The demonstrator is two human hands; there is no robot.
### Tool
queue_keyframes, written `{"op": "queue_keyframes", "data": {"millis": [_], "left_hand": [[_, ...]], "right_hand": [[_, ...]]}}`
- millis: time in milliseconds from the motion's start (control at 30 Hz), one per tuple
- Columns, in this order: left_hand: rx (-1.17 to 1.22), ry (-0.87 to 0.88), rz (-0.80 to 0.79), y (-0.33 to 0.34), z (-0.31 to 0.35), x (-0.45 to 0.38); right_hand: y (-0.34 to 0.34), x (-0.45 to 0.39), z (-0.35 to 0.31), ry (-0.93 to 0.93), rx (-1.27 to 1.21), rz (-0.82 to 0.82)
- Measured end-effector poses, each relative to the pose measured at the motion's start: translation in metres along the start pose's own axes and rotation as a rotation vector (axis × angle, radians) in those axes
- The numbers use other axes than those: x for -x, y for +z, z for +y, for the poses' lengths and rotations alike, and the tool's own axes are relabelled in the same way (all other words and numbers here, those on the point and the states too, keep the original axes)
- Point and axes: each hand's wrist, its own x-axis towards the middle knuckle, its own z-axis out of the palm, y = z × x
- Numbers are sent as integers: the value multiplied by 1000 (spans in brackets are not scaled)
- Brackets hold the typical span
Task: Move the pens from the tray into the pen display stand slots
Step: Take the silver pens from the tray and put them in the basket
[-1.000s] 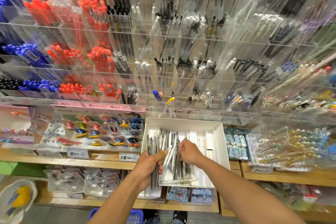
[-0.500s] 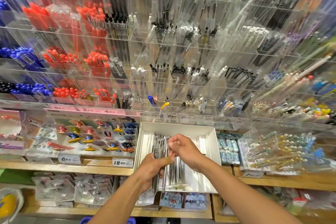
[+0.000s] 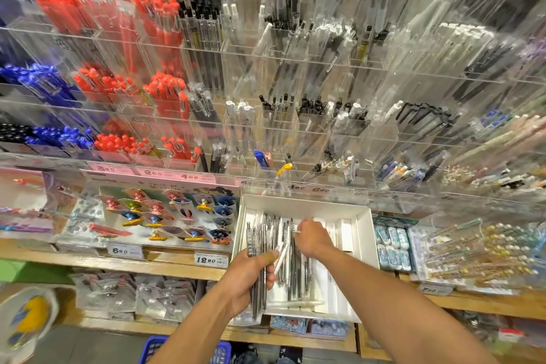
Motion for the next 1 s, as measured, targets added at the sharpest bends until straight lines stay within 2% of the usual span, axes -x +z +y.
{"op": "queue_keyframes", "data": {"millis": [133,400,567,733,900,1000], "left_hand": [[-12,11,29,0,1,-1],[-55,30,120,2,-2,-8],[-57,23,157,2,-4,-7],[-74,38,167,2,-2,-6],[-69,49,165,4,-2,-3],[-69,64,158,7,-1,-1]], "right_hand": [[6,-3,-5,-9,84,-27],[2,-10,-16,63,93,-50],[9,-9,-18,0,261,-36],[-7,-9,-12,4,55,-84],[-24,10,0,-222,-271,-71],[-39,28,-6,-321,-504,-142]]}}
